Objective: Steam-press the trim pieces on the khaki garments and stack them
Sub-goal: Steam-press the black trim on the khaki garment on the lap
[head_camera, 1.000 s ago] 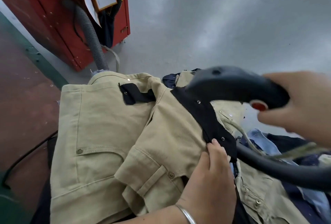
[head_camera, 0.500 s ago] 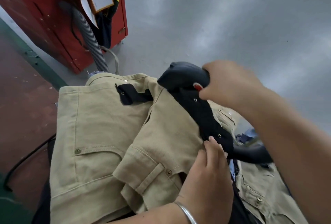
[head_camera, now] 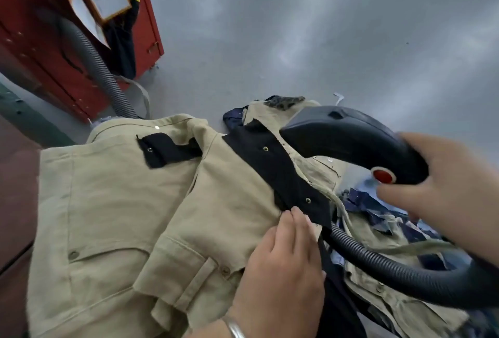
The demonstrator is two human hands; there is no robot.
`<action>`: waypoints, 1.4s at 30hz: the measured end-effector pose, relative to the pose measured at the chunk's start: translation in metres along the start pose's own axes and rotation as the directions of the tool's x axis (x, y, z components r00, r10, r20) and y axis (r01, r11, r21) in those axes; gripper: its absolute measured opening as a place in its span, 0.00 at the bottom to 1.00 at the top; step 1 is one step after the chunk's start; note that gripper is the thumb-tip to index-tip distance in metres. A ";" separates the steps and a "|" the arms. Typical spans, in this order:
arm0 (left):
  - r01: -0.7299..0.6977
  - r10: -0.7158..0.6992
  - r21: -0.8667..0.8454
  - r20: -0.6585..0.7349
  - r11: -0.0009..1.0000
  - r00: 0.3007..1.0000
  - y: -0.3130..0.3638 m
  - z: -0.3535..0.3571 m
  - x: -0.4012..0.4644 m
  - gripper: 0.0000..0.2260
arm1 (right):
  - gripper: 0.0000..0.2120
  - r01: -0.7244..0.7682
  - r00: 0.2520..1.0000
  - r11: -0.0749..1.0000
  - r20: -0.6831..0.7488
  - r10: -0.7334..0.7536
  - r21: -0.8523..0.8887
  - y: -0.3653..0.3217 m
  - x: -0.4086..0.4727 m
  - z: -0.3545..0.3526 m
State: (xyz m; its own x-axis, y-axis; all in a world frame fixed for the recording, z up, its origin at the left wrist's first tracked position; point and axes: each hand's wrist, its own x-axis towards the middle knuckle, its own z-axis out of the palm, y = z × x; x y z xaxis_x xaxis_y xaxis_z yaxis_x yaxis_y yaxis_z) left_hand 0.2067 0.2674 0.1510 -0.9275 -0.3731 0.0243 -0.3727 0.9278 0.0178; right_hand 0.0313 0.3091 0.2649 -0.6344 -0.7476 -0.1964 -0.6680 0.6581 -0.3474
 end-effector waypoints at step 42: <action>0.061 -0.083 -0.238 -0.082 0.969 0.993 -0.033 -0.033 0.013 0.07 | 0.21 -0.023 0.998 0.972 -0.059 0.038 0.233 0.038 -0.006 -0.006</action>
State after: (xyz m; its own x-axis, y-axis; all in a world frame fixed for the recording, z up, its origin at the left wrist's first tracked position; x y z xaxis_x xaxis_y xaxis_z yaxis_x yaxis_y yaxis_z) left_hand 0.2077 0.2317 0.1841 -0.8879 -0.4480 0.1045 -0.4110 0.8746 0.2570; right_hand 0.0070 0.3390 0.2578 -0.6809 -0.7158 -0.1551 -0.5444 0.6363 -0.5466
